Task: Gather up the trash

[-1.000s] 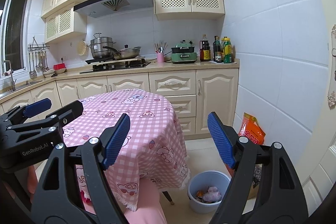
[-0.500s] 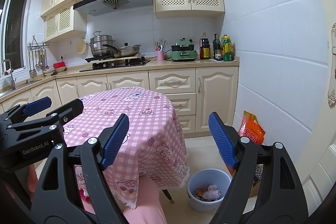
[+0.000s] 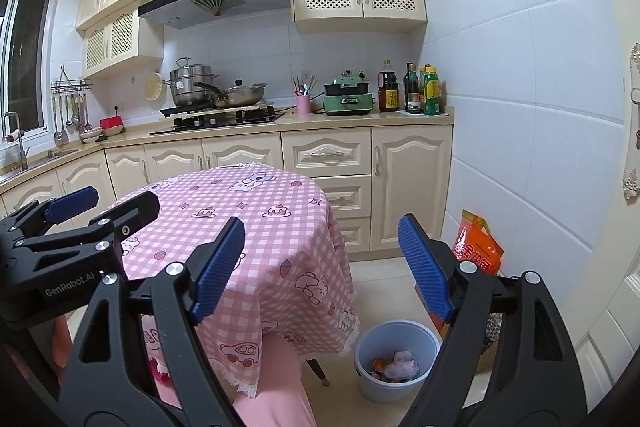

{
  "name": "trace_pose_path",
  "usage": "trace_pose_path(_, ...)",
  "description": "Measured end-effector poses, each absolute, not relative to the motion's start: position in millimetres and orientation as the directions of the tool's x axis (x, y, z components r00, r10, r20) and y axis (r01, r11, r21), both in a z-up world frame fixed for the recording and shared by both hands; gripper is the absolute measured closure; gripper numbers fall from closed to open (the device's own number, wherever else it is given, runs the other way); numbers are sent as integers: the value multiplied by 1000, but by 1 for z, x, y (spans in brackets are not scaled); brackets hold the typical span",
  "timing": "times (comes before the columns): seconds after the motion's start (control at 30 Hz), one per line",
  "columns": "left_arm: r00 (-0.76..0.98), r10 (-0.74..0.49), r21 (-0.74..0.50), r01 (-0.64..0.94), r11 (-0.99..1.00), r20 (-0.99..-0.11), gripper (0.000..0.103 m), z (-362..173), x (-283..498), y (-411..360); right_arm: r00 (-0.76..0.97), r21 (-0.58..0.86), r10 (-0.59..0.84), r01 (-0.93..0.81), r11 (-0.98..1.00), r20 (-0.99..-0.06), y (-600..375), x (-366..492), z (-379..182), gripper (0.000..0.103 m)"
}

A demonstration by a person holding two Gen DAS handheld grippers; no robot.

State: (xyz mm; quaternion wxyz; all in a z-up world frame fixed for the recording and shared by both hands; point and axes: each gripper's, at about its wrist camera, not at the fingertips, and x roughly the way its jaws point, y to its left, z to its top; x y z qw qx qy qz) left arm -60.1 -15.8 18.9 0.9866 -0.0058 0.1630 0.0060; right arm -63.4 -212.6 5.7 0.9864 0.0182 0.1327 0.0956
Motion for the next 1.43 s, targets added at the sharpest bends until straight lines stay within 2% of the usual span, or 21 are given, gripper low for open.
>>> trace_pose_path(1.43,936,13,-20,-21,1000,-351,14,10,-54,-18,941,57,189,-180,982,-282,-214,-60,-3,22)
